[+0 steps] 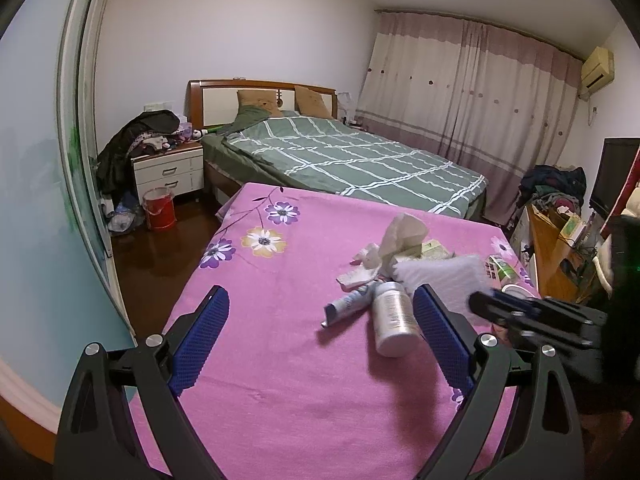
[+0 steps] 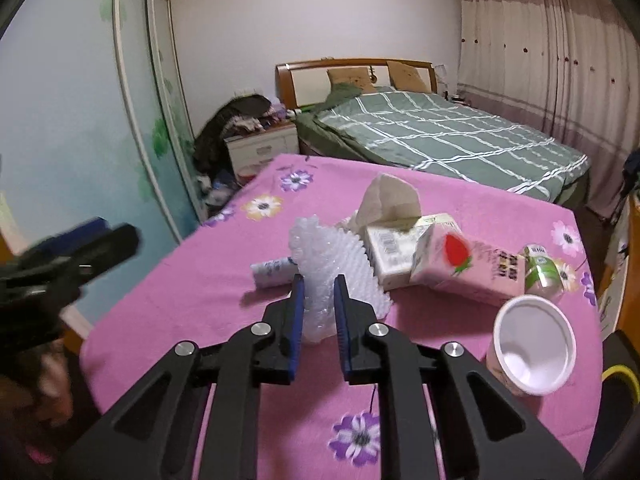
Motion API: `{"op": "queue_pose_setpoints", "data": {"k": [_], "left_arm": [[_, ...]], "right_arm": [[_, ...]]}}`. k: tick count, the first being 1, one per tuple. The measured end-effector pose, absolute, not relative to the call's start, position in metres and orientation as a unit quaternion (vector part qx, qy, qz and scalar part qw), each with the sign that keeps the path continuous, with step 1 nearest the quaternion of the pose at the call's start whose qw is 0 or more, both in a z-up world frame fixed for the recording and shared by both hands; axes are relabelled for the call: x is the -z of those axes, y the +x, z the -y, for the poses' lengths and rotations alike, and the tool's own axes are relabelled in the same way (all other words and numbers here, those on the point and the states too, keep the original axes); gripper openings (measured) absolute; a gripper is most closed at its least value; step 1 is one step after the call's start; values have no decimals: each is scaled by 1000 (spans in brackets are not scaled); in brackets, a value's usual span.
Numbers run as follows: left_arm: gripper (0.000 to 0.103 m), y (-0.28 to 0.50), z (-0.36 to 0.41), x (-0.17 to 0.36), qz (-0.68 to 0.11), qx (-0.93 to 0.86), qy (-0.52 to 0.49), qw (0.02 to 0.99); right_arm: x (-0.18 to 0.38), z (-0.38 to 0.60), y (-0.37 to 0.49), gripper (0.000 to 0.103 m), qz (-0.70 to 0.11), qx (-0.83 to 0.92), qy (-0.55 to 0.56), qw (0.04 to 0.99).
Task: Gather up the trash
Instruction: 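Reach the right tool to the white bubble wrap and close on it, then carry the bubble wrap over the yellow bin and open the right tool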
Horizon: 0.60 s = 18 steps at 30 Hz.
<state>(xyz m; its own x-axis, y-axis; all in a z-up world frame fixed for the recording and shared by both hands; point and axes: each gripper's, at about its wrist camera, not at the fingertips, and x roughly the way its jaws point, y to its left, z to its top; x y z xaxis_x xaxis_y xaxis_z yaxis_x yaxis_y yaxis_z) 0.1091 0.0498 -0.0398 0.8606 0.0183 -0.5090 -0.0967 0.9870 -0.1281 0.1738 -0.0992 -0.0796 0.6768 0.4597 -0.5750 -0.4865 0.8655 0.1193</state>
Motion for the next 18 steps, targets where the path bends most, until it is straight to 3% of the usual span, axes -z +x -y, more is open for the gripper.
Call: {"op": "queue_pose_setpoints", "data": {"k": [18], "left_arm": [[92, 121, -15, 45, -276, 3, -55, 960]], "right_arm": [[36, 225, 115, 14, -260, -215, 75, 939]]}}
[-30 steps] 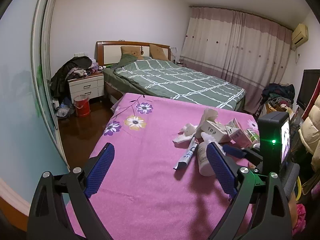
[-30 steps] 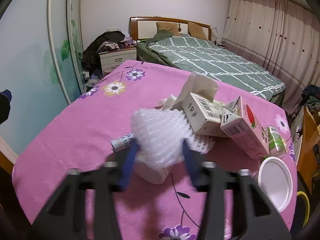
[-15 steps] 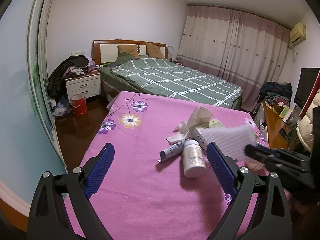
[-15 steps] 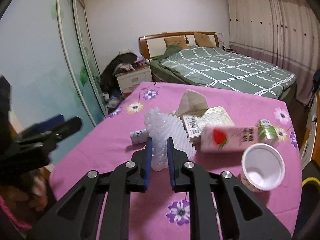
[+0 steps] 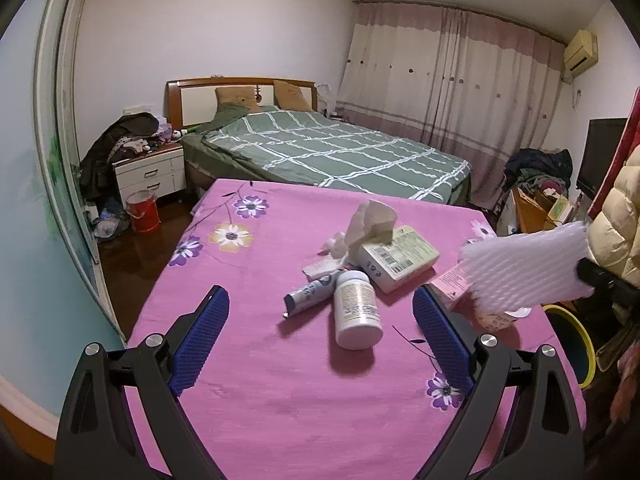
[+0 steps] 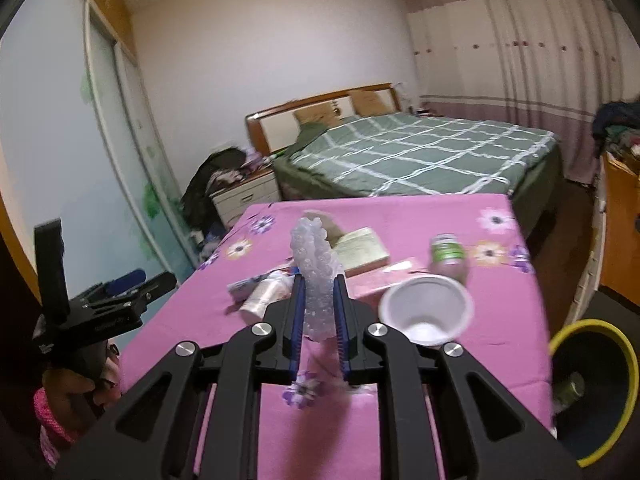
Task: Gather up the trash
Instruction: 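Carry the bubble wrap over the yellow bin and open the right tool, then move the right tool back over the table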
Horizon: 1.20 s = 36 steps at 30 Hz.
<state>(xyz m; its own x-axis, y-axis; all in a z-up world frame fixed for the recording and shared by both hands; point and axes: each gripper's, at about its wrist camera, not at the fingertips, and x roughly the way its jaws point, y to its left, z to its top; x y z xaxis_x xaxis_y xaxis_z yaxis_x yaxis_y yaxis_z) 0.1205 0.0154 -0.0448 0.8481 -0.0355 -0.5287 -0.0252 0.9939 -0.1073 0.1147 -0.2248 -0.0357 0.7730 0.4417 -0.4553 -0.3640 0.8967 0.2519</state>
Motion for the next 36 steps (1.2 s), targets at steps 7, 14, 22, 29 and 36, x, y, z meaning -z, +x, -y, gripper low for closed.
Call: {"op": "queue_pose_setpoints", "data": {"k": [7, 14, 22, 29, 36], "left_arm": [[92, 130, 7, 47, -279, 18, -42, 959], [92, 133, 28, 47, -281, 33, -27, 959], [92, 136, 46, 51, -291, 46, -12, 955], [92, 146, 52, 60, -308, 48, -8, 950], [92, 157, 55, 72, -322, 50, -5, 945]], "right_arm": [[23, 283, 92, 14, -237, -172, 99, 951], [29, 346, 79, 14, -231, -76, 118, 963], [82, 401, 102, 14, -288, 37, 120, 949], [133, 425, 129, 16, -344, 87, 113, 928], [149, 432, 136, 32, -354, 110, 111, 922]]}}
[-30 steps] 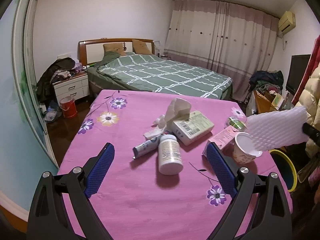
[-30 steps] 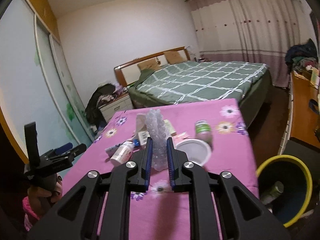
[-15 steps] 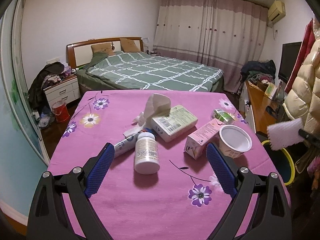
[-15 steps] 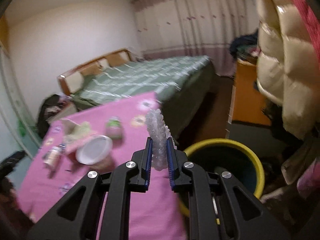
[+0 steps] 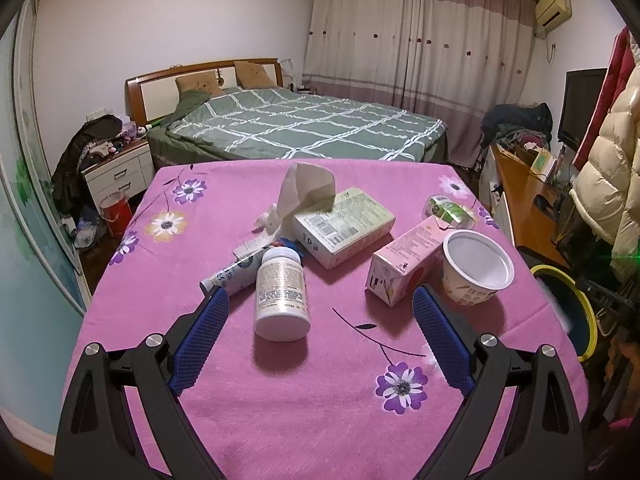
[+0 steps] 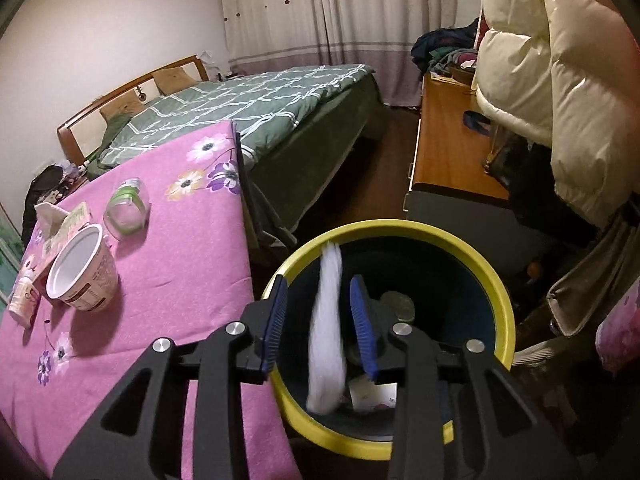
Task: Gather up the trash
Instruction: 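Move the right tool back over the table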
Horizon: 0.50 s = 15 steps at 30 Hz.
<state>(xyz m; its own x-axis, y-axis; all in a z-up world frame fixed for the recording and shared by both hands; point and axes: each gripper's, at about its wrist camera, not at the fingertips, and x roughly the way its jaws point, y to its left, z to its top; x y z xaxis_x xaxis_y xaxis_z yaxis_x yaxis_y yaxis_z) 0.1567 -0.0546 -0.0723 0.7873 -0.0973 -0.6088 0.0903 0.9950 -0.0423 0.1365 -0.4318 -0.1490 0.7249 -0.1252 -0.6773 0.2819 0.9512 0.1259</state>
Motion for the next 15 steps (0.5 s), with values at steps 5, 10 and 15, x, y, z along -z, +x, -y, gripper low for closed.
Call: {"op": "queue_pose_setpoints", "data": {"k": [5, 10, 15], "left_arm": [[92, 164, 56, 81, -332, 48, -4, 942], [92, 176, 58, 92, -348, 49, -1, 936], [87, 192, 58, 103, -365, 48, 3, 930]], "right_arm": [[144, 422, 138, 36, -342, 100, 112, 928], [132, 392, 143, 39, -324, 70, 101, 938], [131, 359, 159, 41, -321, 42, 84, 942]]}}
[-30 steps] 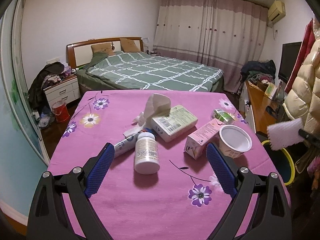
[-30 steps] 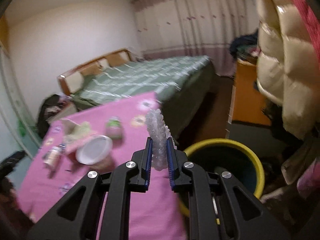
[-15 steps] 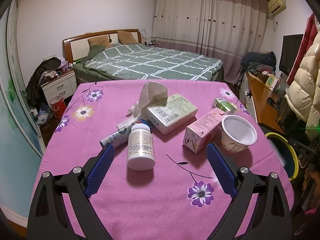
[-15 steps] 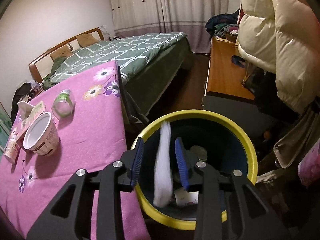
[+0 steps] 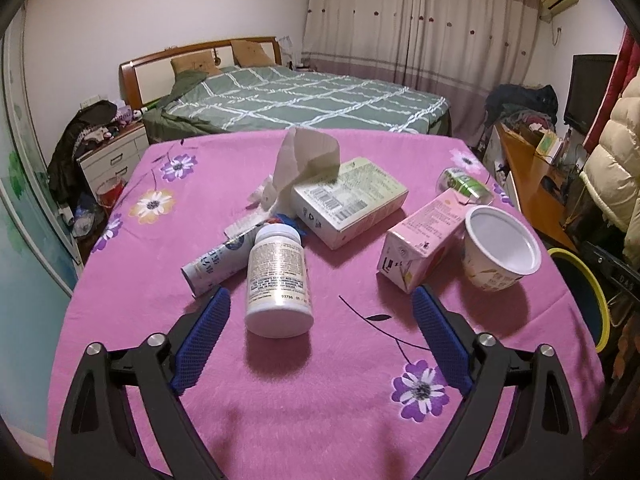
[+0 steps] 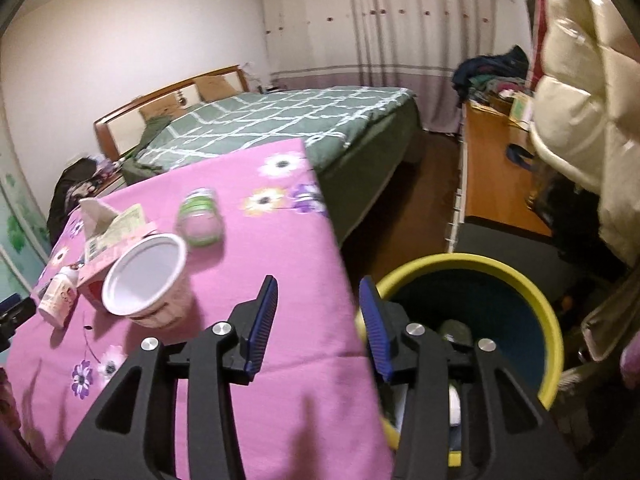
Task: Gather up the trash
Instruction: 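Move the right tool back over the table, then close the left tool around the white pill bottle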
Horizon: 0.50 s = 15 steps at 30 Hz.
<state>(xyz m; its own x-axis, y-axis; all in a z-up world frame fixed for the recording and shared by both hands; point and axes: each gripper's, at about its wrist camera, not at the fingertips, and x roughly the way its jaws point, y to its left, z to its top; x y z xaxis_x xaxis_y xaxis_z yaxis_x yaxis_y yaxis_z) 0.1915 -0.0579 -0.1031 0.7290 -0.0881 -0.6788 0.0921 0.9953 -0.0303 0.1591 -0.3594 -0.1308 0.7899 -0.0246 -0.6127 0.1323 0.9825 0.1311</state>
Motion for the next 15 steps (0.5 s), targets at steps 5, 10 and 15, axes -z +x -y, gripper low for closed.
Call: {"op": "queue_pose_setpoints", "data": {"k": [5, 10, 15], "left_arm": [[82, 211, 51, 114, -387, 35, -4, 921], [78, 224, 43, 122, -398, 23, -7, 917], [68, 235, 40, 131, -413, 25, -10, 910]], "right_arm": [[139, 338, 171, 41, -331, 28, 76, 940], [142, 330, 177, 41, -334, 26, 77, 939], [145, 330, 181, 41, -339, 24, 80, 937]]}}
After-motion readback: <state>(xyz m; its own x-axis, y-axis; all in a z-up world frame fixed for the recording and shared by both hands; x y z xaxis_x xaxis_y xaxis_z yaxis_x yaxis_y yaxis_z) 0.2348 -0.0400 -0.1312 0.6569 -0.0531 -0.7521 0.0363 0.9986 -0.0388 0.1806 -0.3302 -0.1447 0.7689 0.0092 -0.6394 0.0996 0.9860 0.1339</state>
